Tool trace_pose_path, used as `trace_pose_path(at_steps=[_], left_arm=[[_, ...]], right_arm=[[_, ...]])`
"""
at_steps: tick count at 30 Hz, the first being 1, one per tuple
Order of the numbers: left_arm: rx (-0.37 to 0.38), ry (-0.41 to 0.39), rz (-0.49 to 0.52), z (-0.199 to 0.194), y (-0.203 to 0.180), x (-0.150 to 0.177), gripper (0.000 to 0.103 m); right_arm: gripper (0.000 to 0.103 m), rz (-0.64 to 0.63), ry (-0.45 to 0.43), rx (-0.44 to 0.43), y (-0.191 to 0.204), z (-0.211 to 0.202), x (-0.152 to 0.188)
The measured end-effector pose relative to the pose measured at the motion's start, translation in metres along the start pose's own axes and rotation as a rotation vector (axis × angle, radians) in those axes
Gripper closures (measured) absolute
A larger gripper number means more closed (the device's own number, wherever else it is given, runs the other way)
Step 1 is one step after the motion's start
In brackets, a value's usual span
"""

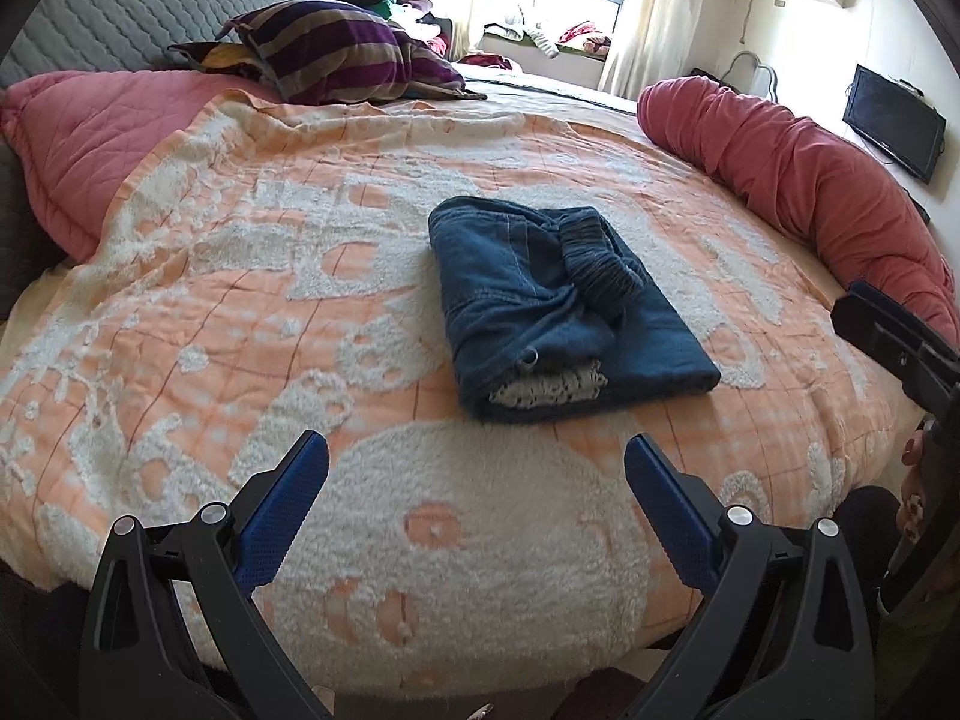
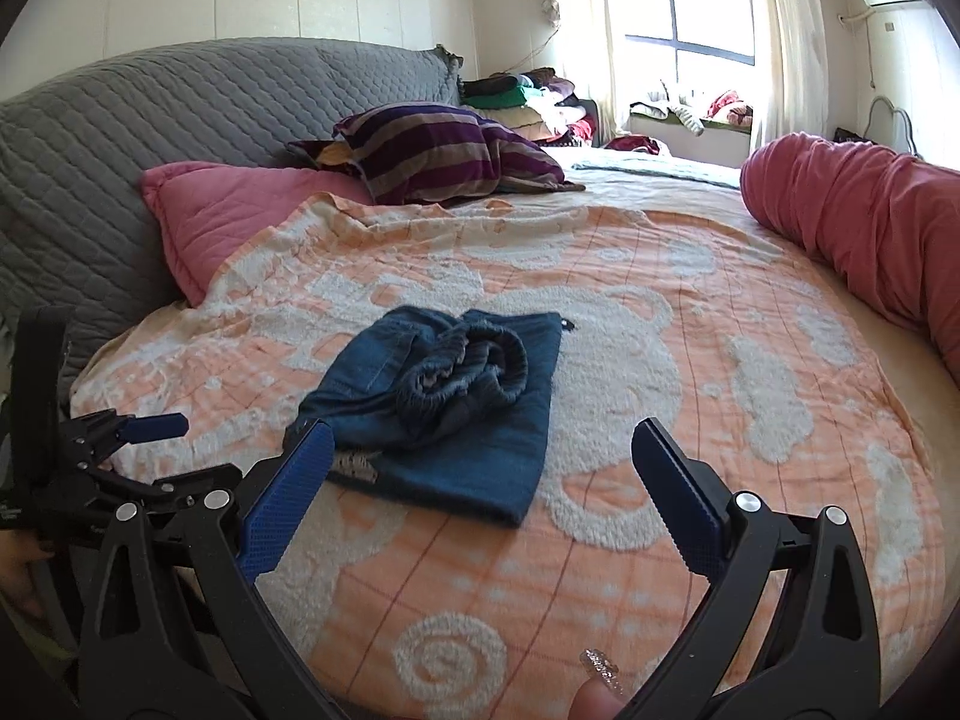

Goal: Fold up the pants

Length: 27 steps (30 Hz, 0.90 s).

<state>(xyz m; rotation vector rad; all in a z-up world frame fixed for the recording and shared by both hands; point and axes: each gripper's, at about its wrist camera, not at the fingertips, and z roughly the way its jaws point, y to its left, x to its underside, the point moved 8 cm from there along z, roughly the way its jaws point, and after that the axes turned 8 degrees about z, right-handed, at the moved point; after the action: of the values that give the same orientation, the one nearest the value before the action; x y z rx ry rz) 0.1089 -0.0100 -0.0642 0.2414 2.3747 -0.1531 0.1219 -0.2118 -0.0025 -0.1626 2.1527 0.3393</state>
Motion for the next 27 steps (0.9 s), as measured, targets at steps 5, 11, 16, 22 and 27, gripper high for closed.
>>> trace_pose_path(at_steps=[5,11,16,22,27], left_arm=[[0.001,0.002,-0.002,-0.005,-0.002,0.009,0.004],[0.015,0.039,0.005,-0.003,-0.005,0.026,0.004],[0.021,0.080,-0.002,0.004,-0.005,0.042,0.004],[0.021,0.106,-0.029,0.009,-0.001,0.049,0.004],[0.024,0.099,-0.037,0.008,-0.002,0.047,0.004]], right_arm=[[0.009,0.002,0.029,0.008,-0.003,-0.003,0.017],[0.009,0.017,0.081,0.015,-0.005,-0.002,0.039],[0.009,0.038,0.132,0.035,-0.009,0.004,0.058],[0.009,0.061,0.144,0.060,-0.016,0.009,0.062],[0.009,0.069,0.150,0.066,-0.019,0.011,0.063]])
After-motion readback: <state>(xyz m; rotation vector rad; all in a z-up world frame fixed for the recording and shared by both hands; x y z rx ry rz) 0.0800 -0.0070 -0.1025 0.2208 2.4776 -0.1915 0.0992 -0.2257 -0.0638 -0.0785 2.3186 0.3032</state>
